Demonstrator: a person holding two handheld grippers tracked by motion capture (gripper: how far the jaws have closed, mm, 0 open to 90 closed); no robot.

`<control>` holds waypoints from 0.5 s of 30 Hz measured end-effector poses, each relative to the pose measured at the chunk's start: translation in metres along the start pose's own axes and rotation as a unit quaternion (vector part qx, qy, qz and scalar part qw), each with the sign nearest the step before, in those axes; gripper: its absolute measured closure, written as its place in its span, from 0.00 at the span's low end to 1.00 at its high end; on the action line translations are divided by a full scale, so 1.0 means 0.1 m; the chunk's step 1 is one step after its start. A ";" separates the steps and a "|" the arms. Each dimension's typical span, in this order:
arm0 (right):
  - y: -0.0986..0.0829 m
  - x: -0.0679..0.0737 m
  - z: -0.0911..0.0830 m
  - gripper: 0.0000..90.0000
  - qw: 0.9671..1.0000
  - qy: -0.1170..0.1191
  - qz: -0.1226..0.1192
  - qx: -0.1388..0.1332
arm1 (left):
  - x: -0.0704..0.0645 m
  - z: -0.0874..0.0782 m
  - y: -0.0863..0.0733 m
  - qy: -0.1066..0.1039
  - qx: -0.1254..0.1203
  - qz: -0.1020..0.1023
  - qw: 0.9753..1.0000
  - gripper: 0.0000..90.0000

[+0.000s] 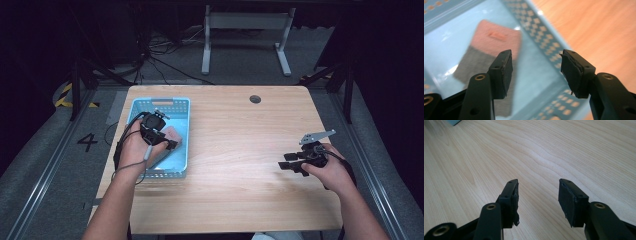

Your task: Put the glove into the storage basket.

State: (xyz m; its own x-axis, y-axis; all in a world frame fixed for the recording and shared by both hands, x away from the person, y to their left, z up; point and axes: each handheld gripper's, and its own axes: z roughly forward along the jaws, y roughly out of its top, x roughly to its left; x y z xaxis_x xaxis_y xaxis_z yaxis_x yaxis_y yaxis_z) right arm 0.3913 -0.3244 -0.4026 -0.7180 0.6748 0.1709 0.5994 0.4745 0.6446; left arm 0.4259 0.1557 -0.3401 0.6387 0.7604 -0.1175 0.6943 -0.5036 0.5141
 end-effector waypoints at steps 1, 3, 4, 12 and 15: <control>0.00 0.00 0.00 0.57 1.000 0.000 0.000 0.000 | -0.05 -0.02 0.00 -0.012 -0.006 0.005 1.000 0.48; -0.01 -0.01 -0.01 0.57 1.000 -0.001 0.002 0.000 | -0.13 -0.06 -0.01 -0.026 -0.015 0.013 0.999 0.48; -0.01 -0.01 -0.01 0.57 1.000 -0.001 0.002 0.000 | -0.20 -0.08 -0.02 -0.032 -0.018 0.021 0.999 0.48; -0.04 -0.03 -0.01 0.57 1.000 -0.001 0.003 0.005 | -0.59 -0.04 -0.05 -0.075 -0.038 0.072 0.994 0.47; -0.05 -0.03 -0.01 0.57 1.000 -0.001 0.006 0.006 | -0.69 0.01 -0.03 -0.080 -0.040 0.084 0.992 0.47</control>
State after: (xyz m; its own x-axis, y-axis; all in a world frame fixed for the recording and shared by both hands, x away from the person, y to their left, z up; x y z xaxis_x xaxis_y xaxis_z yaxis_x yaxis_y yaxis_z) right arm 0.3905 -0.3293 -0.4054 -0.7103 0.6813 0.1772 0.6120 0.4733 0.6336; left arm 0.3801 0.1039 -0.3343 0.7923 0.5903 -0.1541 0.5489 -0.5793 0.6026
